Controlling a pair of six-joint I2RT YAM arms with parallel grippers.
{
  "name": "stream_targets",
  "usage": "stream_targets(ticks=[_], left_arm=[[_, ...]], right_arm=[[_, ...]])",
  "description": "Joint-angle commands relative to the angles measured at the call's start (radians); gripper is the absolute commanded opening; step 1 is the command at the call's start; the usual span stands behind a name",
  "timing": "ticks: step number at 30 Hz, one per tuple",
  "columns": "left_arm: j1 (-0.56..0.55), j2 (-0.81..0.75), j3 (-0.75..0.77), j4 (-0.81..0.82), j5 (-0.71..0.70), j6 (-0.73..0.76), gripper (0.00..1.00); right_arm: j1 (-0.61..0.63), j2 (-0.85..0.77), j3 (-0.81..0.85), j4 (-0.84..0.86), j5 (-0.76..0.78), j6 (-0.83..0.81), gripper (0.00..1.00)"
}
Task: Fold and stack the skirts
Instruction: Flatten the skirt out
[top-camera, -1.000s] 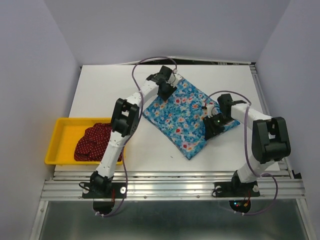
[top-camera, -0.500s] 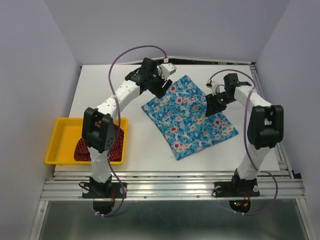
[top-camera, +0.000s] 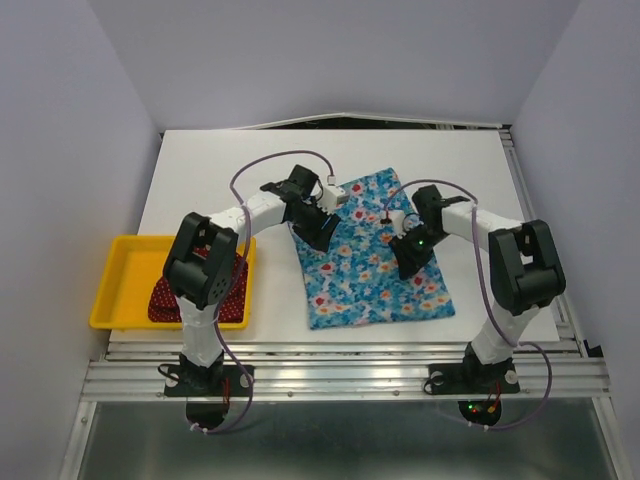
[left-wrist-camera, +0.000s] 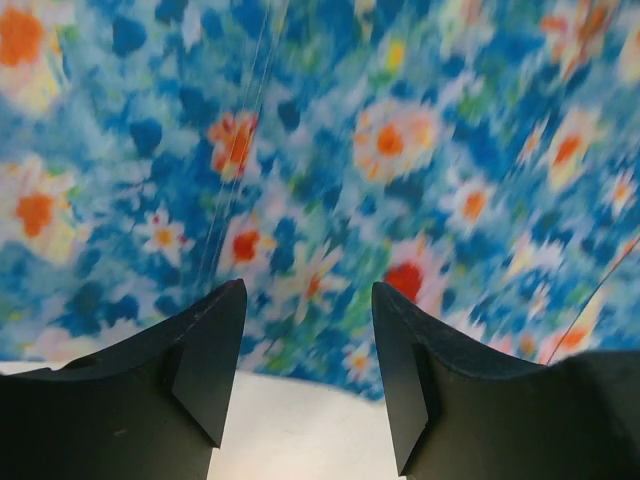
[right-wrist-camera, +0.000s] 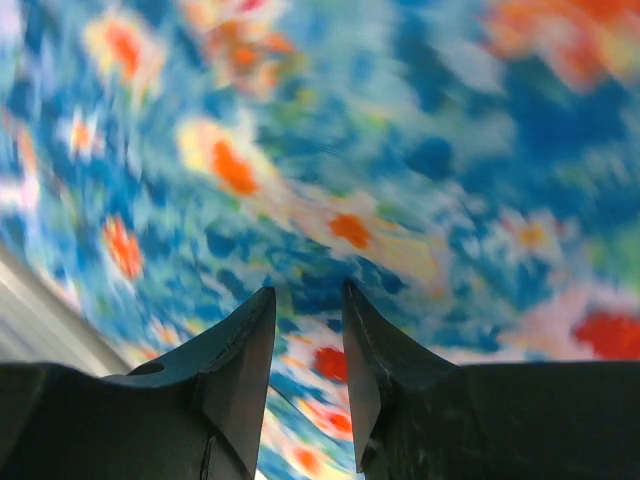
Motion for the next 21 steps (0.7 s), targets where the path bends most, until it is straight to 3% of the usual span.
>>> stream_targets(ticks=[1, 5, 12, 13, 14, 16, 21], left_arm=[[-0.008, 0.000, 0.028, -0.002, 0.038, 0.007, 0.64], [-0.006, 0.011, 0.036, -0.014, 0.024, 0.030, 0.64], [0.061, -0.032, 0.103, -0.086, 0.098, 0.148, 0.69], [0.076, -0.032, 0.128, -0.101, 0.107, 0.166, 0.71], [0.093, -0.032, 0.181, -0.107, 0.110, 0.173, 0.73], [0.139, -0.015, 0.278, -0.138, 0.144, 0.218, 0.77], [0.171, 0.066, 0.451, -0.152, 0.101, 0.246, 0.79]], right_arm=[[0.174, 0.014, -0.051, -0.151, -0.085, -0.010, 0.39], [0.254, -0.017, -0.027, -0.167, -0.201, 0.075, 0.40], [0.206, -0.089, 0.104, -0.225, -0.325, 0.111, 0.47], [0.183, -0.098, 0.127, -0.196, -0.310, 0.120, 0.50], [0.155, -0.101, 0.186, -0.176, -0.292, 0.129, 0.61], [0.063, -0.078, 0.284, -0.089, -0.226, 0.161, 0.74], [-0.026, 0.099, 0.570, 0.022, -0.108, 0.152, 0.86]])
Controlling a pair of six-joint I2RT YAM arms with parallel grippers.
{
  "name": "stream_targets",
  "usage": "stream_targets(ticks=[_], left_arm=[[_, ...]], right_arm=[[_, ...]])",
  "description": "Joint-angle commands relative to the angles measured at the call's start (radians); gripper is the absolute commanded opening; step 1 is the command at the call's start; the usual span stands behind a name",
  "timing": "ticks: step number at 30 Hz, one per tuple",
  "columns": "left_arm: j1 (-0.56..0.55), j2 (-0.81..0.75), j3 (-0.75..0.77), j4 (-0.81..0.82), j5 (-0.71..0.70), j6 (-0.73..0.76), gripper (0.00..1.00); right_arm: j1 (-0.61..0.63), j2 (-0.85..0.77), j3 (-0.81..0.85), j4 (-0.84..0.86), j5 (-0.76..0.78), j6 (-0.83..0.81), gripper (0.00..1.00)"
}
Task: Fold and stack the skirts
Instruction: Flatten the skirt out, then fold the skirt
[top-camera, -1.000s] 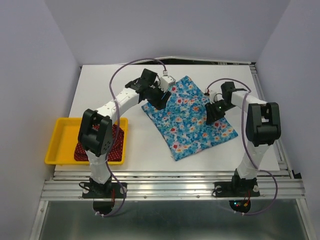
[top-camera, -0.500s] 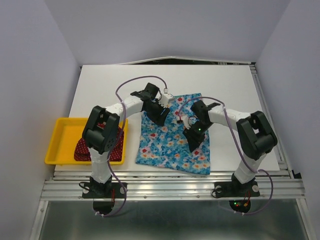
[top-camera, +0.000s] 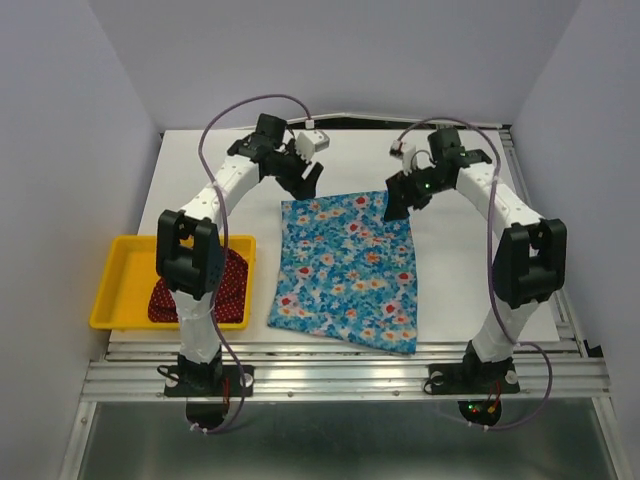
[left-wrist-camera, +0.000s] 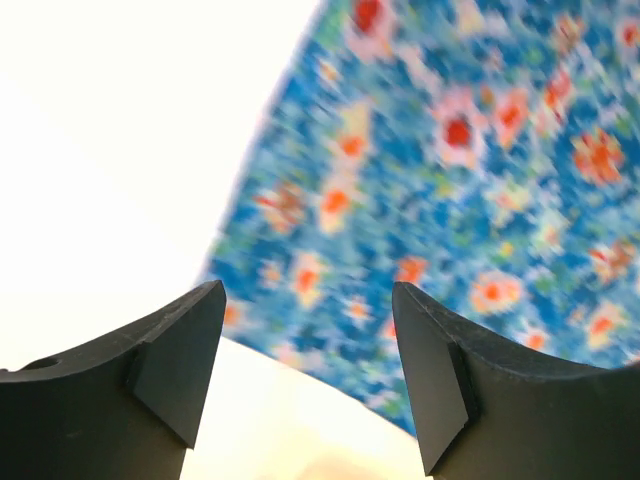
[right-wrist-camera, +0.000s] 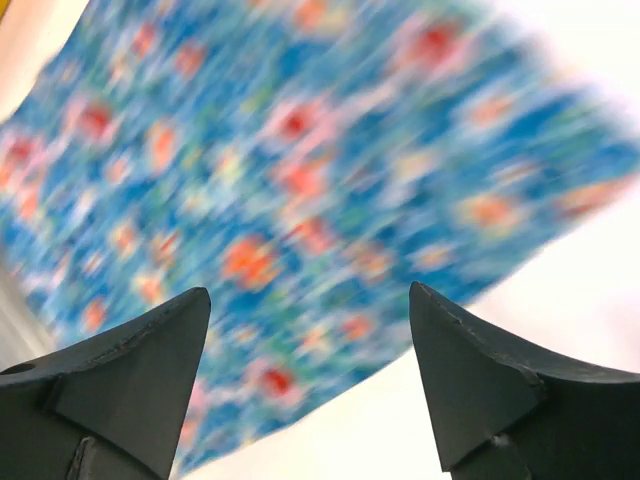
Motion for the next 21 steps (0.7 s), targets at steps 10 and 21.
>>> stream_targets(ticks=[10, 21], left_arm=[[0.096, 0.209, 0.327, -0.067, 0.075, 0.027, 0.71], [0.114, 0.302, 0.338, -0.101, 0.061, 0.061, 0.70]], right_arm=[[-0.145, 0.493, 0.580, 0.369, 0.057, -0.016, 0.75], [-0.145, 0.591, 0.530, 0.256, -0.031, -0.294, 0.64]])
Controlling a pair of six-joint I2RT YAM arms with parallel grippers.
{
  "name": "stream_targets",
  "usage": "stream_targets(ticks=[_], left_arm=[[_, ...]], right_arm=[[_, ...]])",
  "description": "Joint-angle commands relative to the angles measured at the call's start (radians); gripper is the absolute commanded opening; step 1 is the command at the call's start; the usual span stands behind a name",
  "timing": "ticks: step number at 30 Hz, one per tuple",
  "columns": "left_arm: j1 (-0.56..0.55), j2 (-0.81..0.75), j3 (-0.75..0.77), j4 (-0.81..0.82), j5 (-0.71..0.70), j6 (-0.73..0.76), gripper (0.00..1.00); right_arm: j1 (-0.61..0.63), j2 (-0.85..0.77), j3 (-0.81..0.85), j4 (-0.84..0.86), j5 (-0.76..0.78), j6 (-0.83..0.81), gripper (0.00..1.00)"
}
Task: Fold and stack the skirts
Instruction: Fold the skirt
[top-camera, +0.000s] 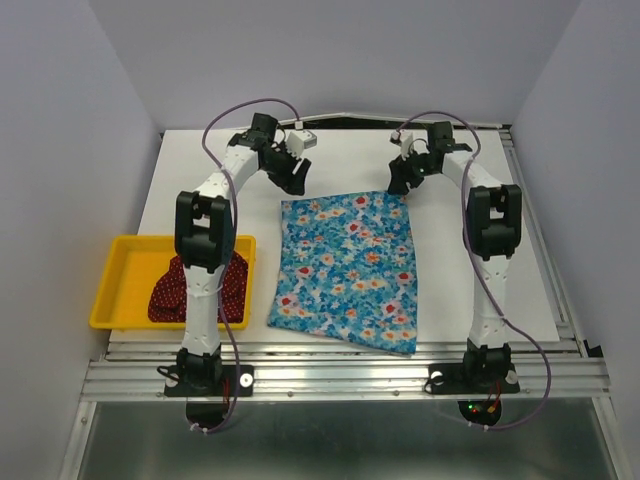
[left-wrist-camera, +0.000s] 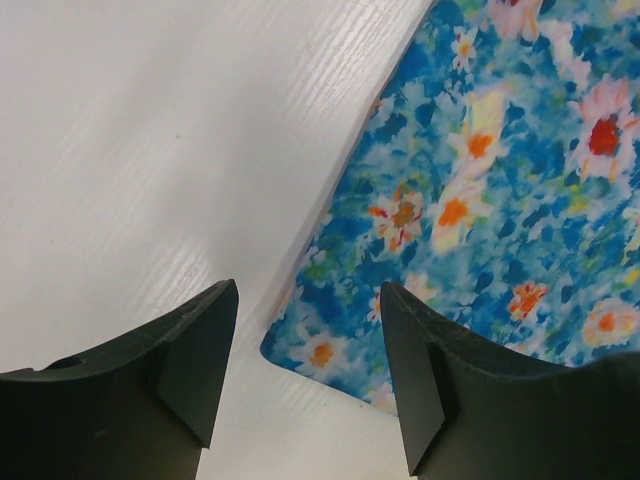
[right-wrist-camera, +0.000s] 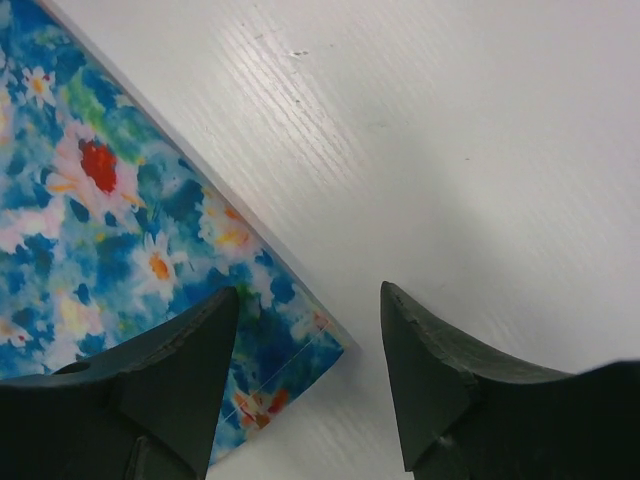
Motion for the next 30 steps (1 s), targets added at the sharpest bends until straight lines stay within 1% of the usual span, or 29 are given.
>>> stream_targets(ticks=[1, 2, 3, 4, 5, 6, 8, 9, 10, 11, 14, 15, 16, 17, 19, 21, 23, 24, 26, 27, 30], left_arm=[[-0.002, 0.015, 0.047, -0.019, -0.008, 0.023, 0.70], [-0.002, 0.022, 0.047, -0.018, -0.016, 0.023, 0.70], [-0.002, 0.032, 0.048, -0.018, -0.033, 0.026, 0.69], [-0.002, 0.048, 0.051, -0.021, -0.039, 0.027, 0.68], [-0.002, 0.056, 0.054, -0.025, -0.044, 0.032, 0.66], [-0.002, 0.064, 0.065, -0.038, -0.050, 0.042, 0.62], [0.000, 0.087, 0.074, -0.051, -0.065, 0.053, 0.58], [0.000, 0.091, 0.079, -0.056, -0.071, 0.058, 0.57], [0.000, 0.101, 0.082, -0.071, -0.079, 0.068, 0.54], [0.001, 0.102, 0.082, -0.079, -0.079, 0.076, 0.53], [0.003, 0.101, 0.076, -0.101, -0.085, 0.105, 0.51], [0.003, 0.098, 0.064, -0.101, -0.090, 0.110, 0.48], [0.005, 0.096, 0.061, -0.102, -0.094, 0.115, 0.46], [0.005, 0.098, 0.061, -0.104, -0.100, 0.119, 0.44], [0.006, 0.110, 0.070, -0.125, -0.097, 0.128, 0.40], [0.008, 0.118, 0.085, -0.151, -0.090, 0.148, 0.40], [0.009, 0.119, 0.085, -0.156, -0.076, 0.157, 0.34], [0.009, 0.119, 0.090, -0.159, -0.073, 0.165, 0.25], [0.009, 0.119, 0.097, -0.163, -0.062, 0.174, 0.13], [0.011, 0.119, 0.114, -0.157, -0.064, 0.171, 0.00], [0.011, 0.134, 0.194, -0.160, -0.065, 0.164, 0.00]], right_arm=[[0.006, -0.001, 0.005, -0.016, -0.034, -0.138, 0.62], [0.006, 0.005, 0.008, -0.025, -0.030, -0.139, 0.62], [0.006, 0.011, 0.014, -0.032, -0.025, -0.152, 0.59], [0.006, 0.018, 0.016, -0.040, -0.015, -0.162, 0.57], [0.006, 0.029, 0.017, -0.048, -0.008, -0.191, 0.52], [0.006, 0.034, 0.017, -0.052, -0.001, -0.194, 0.50], [0.006, 0.040, 0.017, -0.051, 0.018, -0.203, 0.47], [0.006, 0.042, 0.017, -0.051, 0.021, -0.212, 0.41], [0.006, 0.043, 0.016, -0.048, 0.024, -0.214, 0.38], [0.006, 0.045, 0.016, -0.048, 0.030, -0.212, 0.32], [0.006, 0.046, 0.014, -0.049, 0.041, -0.223, 0.26], [0.006, 0.045, 0.013, -0.046, 0.044, -0.225, 0.24], [0.006, 0.048, 0.011, -0.045, 0.048, -0.226, 0.20], [0.006, 0.049, 0.011, -0.045, 0.056, -0.235, 0.12], [0.006, 0.048, 0.010, -0.040, 0.068, -0.237, 0.07], [0.006, 0.048, 0.005, -0.028, 0.090, -0.231, 0.01], [0.006, 0.045, 0.003, -0.007, 0.104, -0.214, 0.01], [0.006, 0.045, 0.005, 0.003, 0.108, -0.209, 0.01], [0.006, 0.042, 0.011, 0.027, 0.121, -0.176, 0.01], [0.006, 0.040, 0.014, 0.042, 0.130, -0.162, 0.01], [0.006, 0.035, 0.040, 0.098, 0.166, -0.113, 0.01]])
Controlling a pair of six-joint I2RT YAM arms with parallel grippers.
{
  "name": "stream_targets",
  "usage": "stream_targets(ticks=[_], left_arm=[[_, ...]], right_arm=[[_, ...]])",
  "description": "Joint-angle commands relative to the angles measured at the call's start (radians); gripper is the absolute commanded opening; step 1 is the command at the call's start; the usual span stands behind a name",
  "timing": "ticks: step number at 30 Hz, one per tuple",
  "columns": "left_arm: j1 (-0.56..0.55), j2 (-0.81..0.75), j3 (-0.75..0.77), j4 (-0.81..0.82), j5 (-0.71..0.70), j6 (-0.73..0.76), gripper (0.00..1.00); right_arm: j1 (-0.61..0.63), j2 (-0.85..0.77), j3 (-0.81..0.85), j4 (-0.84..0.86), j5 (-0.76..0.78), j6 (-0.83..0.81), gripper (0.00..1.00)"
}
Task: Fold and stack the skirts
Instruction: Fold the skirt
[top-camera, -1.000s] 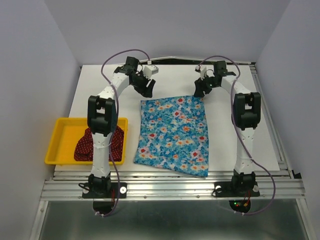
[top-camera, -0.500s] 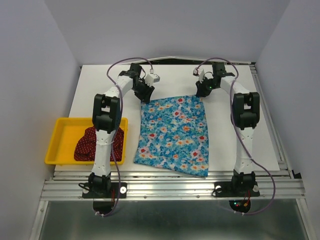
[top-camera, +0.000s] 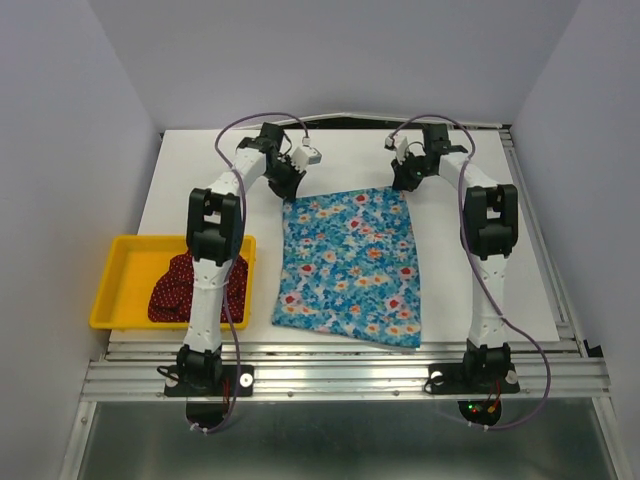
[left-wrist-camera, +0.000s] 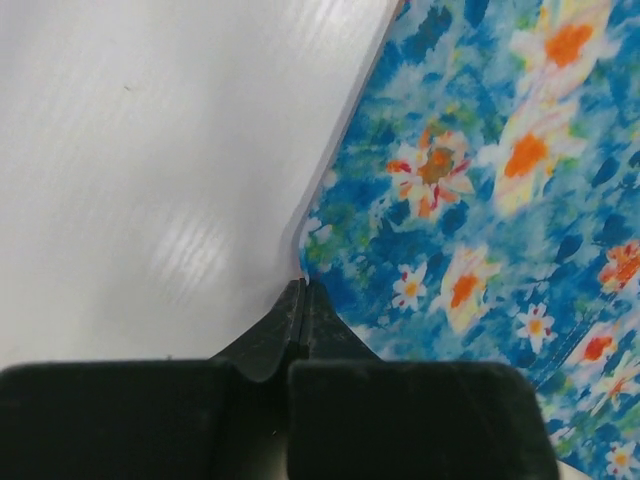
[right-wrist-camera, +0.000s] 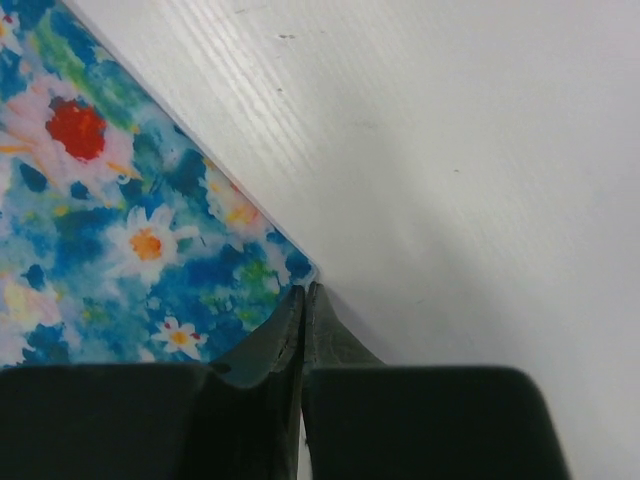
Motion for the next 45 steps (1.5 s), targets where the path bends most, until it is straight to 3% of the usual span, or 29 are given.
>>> stream_targets(ticks=[1, 6, 12, 18, 23, 27, 36, 40, 45], left_arm=[[0.012, 0.008, 0.174, -0.043, 0.009, 0.011, 0.00], [0.014, 0.018, 0.278, -0.024, -0.007, -0.007, 0.00], [0.011, -0.175, 0.066, 0.151, -0.018, 0.017, 0.00], [0.003, -0.399, -0.272, 0.321, -0.054, 0.148, 0.00], [-0.014, -0.597, -0.550, 0.430, -0.073, 0.237, 0.00], [-0.043, -0.732, -0.817, 0.507, -0.097, 0.274, 0.00], [-0.217, -1.079, -1.263, 0.590, -0.168, 0.257, 0.00], [-0.287, -1.097, -1.330, 0.586, -0.198, 0.216, 0.00], [-0.290, -1.094, -1.281, 0.549, -0.231, 0.162, 0.00]], right_arm=[[-0.004, 0.009, 0.060, 0.116, 0.108, 0.074, 0.01], [-0.004, -0.014, 0.117, 0.193, 0.156, 0.116, 0.01], [-0.004, -0.132, 0.084, 0.231, 0.164, 0.114, 0.01], [-0.004, -0.392, -0.201, 0.225, 0.108, 0.059, 0.01], [0.058, -0.620, -0.621, 0.315, 0.122, -0.013, 0.01], [0.098, -0.775, -0.831, 0.369, 0.163, -0.047, 0.01], [0.160, -1.037, -1.091, 0.319, 0.165, -0.051, 0.01], [0.173, -1.074, -1.148, 0.302, 0.170, -0.010, 0.01], [0.182, -1.108, -1.138, 0.263, 0.174, 0.050, 0.01]])
